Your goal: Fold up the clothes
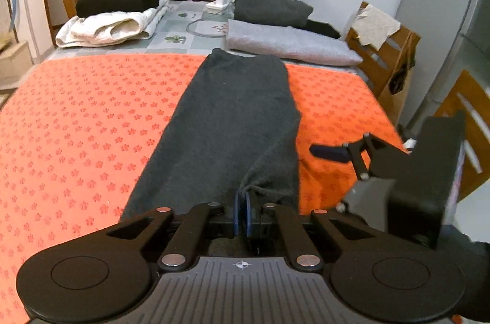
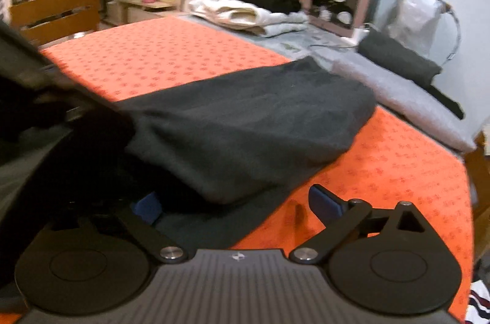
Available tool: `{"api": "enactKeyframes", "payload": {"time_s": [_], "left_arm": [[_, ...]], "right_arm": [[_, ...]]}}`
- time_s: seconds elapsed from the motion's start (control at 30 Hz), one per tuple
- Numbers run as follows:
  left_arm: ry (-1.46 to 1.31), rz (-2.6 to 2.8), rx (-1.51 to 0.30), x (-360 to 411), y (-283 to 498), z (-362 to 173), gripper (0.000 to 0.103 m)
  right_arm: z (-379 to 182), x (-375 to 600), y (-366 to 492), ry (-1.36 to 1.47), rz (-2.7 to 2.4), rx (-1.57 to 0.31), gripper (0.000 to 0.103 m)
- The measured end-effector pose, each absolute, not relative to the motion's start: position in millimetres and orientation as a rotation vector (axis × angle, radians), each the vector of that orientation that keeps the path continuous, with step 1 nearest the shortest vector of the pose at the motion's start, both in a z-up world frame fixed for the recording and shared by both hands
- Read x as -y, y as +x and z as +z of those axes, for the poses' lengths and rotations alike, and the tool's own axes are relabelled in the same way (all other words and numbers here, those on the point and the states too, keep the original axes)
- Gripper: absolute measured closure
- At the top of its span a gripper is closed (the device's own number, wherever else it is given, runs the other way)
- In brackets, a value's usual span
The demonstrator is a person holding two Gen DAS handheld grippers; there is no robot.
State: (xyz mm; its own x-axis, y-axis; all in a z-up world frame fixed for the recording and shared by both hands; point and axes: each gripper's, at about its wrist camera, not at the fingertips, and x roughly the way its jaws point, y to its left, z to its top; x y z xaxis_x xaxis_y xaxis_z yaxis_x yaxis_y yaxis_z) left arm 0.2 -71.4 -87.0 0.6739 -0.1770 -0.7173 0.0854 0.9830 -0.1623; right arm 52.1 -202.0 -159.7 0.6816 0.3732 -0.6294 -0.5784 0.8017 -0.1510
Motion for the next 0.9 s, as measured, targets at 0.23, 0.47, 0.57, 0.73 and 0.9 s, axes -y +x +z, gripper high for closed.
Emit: {"api": "enactKeyframes", "payload": {"time_s": [0.23,0.47,0.57,0.73,0.9], "left_arm": [[-0.288,-0.084,-0.822,35,-1,-93,0.089],[-0.226,0.108,-0.942,16,27,-143,0.09],[-0.168,0.106,-0.923,19,25,-144,0.091],[-0.129,0.108,-0.915,22,24,-145,0.091],[-0.093,0.1,-0.91,26,22,-145,0.091]], "right_arm": [[-161,218,57,-0.34,0.487,-0.604,0.004],[-158,228,46,-0.372,0.458,-0.558,0.005],[-156,241,42,-0.381,0.434,-0.543,0.007],[-153,277,35,-0.371,0.381,-0.54,0.008],[-151,302,25,-0.37,0.399,-0.539,0.008]]}}
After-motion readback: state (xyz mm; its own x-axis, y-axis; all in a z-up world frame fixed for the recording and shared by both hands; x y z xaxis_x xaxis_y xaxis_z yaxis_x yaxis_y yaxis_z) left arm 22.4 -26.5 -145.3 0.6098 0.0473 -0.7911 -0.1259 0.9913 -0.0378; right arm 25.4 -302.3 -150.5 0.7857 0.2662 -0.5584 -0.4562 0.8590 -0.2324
